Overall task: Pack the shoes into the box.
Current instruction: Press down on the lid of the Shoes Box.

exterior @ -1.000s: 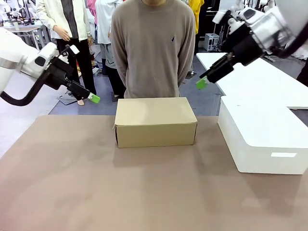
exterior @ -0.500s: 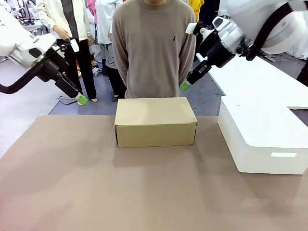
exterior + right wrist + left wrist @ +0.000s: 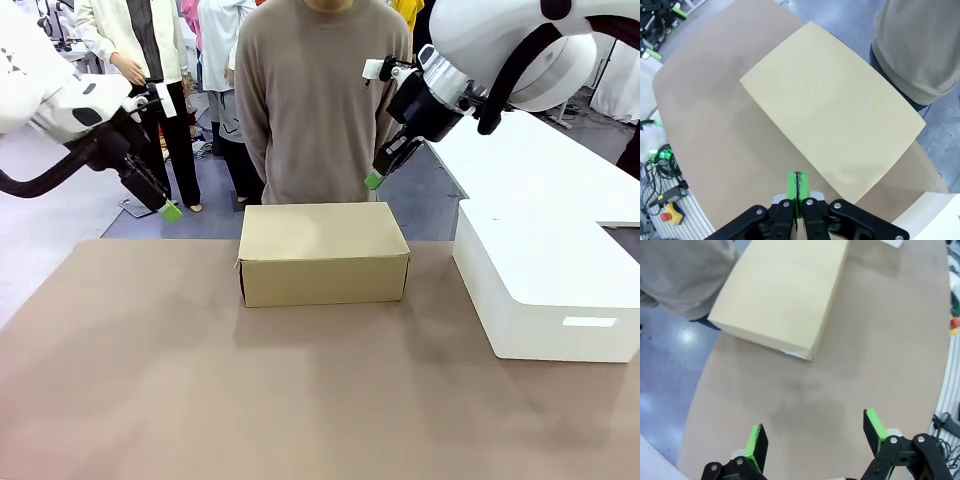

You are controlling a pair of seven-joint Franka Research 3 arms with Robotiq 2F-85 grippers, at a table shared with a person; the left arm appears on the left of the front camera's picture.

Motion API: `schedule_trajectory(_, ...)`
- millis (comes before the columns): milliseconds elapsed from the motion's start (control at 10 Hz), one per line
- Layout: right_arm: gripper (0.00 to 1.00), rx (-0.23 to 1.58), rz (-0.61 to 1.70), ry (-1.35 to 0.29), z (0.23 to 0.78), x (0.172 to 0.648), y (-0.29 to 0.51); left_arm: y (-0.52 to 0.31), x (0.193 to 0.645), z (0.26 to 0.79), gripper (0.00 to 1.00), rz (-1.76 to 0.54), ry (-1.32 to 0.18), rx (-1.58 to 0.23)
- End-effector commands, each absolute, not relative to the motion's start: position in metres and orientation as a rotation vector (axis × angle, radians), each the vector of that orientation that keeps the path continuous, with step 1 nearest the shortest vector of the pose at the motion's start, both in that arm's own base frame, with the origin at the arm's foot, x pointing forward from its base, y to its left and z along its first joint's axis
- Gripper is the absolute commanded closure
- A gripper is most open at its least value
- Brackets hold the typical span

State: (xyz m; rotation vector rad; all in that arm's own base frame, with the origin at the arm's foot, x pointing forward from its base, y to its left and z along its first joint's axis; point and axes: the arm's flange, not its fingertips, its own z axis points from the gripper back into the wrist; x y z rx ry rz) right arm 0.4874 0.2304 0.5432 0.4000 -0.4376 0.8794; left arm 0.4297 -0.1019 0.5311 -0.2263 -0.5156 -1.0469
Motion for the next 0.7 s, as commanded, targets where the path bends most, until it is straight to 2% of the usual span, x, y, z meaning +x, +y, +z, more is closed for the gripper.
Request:
schedule_trajectory(0,1.0,0.393,0.893,-0.446,0.542,0.486,0.226,-0.1,0.428,0.532,0.0,-1.056,-0.498,-0.261)
schedule_trajectory(500,1.0,0.399,0.881,-0.439,0.543,0.487,0.23,-0.103,0.429,0.529,0.0,-1.056,-0.508,-0.257)
schedule_trajectory(600,1.0,0.401,0.833,-0.382,0.542,0.497,0.253,-0.11,0.426,0.53,0.0,-0.984,-0.546,-0.219)
